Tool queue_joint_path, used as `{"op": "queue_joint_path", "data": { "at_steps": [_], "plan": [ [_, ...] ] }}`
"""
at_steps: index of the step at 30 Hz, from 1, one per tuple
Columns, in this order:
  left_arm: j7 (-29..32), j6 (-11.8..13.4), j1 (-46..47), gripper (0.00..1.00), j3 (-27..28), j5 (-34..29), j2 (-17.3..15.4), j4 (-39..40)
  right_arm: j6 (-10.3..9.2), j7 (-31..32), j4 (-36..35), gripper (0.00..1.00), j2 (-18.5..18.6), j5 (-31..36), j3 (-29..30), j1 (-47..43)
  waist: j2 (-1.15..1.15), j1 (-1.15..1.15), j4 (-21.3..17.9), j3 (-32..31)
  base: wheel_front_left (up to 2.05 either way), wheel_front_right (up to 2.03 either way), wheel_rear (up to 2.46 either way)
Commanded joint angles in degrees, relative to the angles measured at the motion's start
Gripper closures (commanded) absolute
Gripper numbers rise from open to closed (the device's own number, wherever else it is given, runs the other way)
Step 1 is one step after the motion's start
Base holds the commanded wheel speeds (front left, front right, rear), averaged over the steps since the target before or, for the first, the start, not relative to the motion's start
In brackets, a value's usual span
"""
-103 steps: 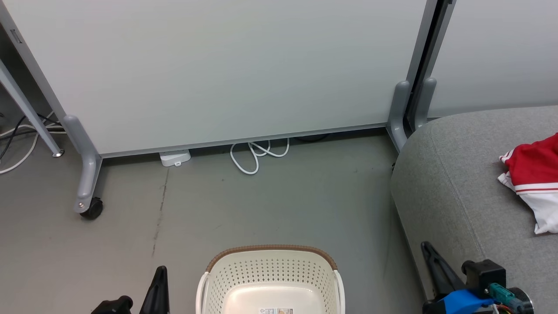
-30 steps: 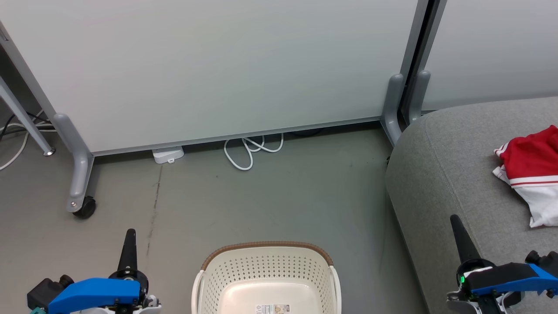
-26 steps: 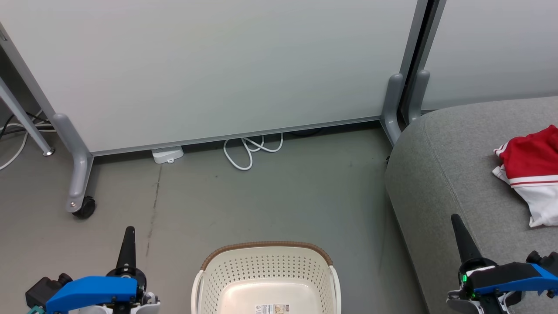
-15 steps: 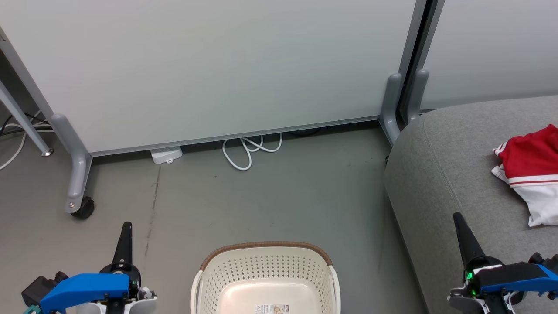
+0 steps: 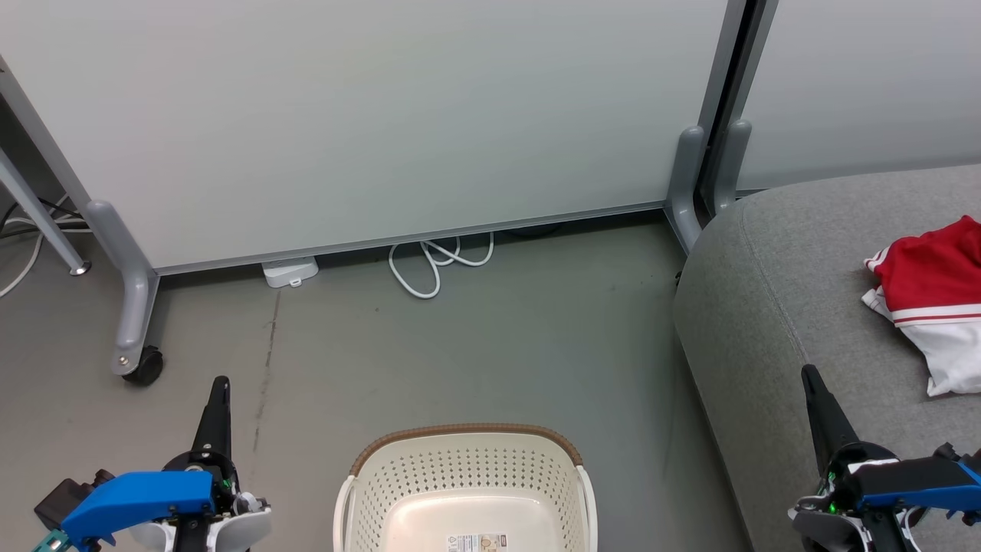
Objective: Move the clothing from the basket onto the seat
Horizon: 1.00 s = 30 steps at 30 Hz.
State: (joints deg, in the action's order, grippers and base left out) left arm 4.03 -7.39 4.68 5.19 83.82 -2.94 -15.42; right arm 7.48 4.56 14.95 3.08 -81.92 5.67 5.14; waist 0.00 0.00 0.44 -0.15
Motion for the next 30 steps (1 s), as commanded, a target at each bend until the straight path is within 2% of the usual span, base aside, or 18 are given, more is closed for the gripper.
{"op": "queue_joint_path", "data": {
  "at_steps": [1,23,30],
  "plan": [
    [0.51,-0.15,1.05,1.0,0.54,1.21,0.04,0.53,0.02,0.41,-0.59,1.0,-0.12,-1.57,0.2,1.03,0.0,0.0,-0.03,0.02,0.0,0.0,0.0],
    [2.77,-0.18,1.94,1.0,1.52,8.87,0.1,1.6,0.02,2.16,-1.07,1.0,-0.27,-10.83,1.0,1.46,0.0,0.0,-0.44,0.33,0.0,0.0,0.0],
    [2.72,-0.18,1.83,1.0,1.49,8.64,0.1,1.57,0.02,2.1,-1.05,1.0,-0.26,-10.55,0.96,1.46,0.0,0.0,-0.44,0.33,0.0,0.0,0.0]
  ]
}}
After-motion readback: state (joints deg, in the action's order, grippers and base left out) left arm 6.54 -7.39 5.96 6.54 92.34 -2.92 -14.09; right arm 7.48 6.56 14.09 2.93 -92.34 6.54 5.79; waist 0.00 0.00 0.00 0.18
